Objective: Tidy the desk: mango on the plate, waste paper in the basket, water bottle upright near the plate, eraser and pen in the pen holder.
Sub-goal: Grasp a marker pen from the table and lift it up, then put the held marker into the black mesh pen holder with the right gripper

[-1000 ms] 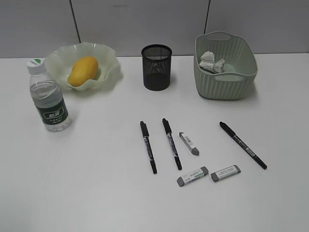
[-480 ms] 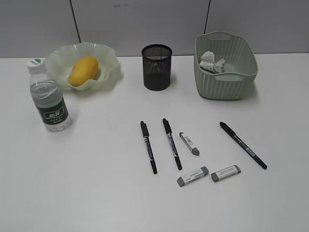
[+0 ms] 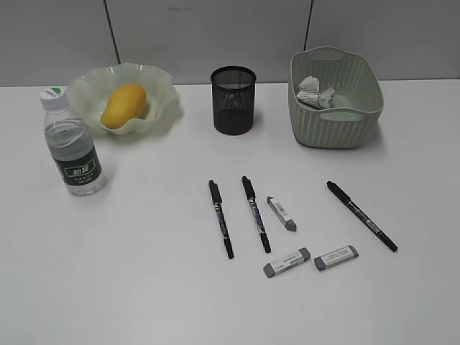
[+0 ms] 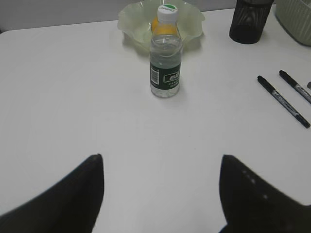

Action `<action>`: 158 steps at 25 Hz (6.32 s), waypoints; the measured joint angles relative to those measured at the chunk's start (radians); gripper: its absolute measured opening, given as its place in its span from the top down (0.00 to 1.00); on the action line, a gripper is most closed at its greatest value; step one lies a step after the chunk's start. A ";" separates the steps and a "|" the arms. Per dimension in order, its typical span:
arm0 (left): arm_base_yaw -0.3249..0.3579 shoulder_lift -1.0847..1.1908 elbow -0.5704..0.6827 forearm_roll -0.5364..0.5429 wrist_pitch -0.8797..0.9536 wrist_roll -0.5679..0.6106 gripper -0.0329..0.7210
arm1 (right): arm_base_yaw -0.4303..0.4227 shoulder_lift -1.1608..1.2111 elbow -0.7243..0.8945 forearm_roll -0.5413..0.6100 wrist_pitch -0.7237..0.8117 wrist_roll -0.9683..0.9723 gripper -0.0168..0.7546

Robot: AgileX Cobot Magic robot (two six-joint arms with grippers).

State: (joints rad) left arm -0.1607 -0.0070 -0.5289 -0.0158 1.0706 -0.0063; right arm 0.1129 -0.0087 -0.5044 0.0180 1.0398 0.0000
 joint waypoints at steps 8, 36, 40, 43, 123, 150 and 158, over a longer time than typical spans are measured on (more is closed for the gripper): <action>0.000 -0.001 0.001 0.002 0.000 0.000 0.22 | 0.000 0.185 -0.024 0.002 -0.039 -0.025 0.28; 0.000 -0.001 0.001 0.002 0.000 0.000 0.35 | 0.185 1.719 -0.730 0.034 -0.131 -0.293 0.42; 0.000 -0.001 0.001 0.002 0.000 0.000 0.35 | 0.202 1.851 -0.791 0.033 -0.134 -0.312 0.44; 0.000 -0.001 0.001 0.002 0.000 0.000 0.35 | 0.202 1.923 -0.810 0.033 -0.145 -0.315 0.47; 0.000 -0.001 0.001 0.003 0.000 0.000 0.55 | 0.201 1.624 -0.816 0.665 -1.040 -0.504 0.79; 0.000 -0.001 0.001 0.003 0.000 0.000 0.58 | 0.360 2.224 -1.027 0.030 -1.833 -0.045 0.79; 0.000 -0.001 0.001 0.003 0.000 0.000 0.61 | 0.360 2.318 -1.060 0.025 -1.785 -0.042 0.79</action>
State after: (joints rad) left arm -0.1607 -0.0081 -0.5278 -0.0127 1.0706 -0.0063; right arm 0.4734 2.3094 -1.5639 0.0435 -0.7452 -0.0422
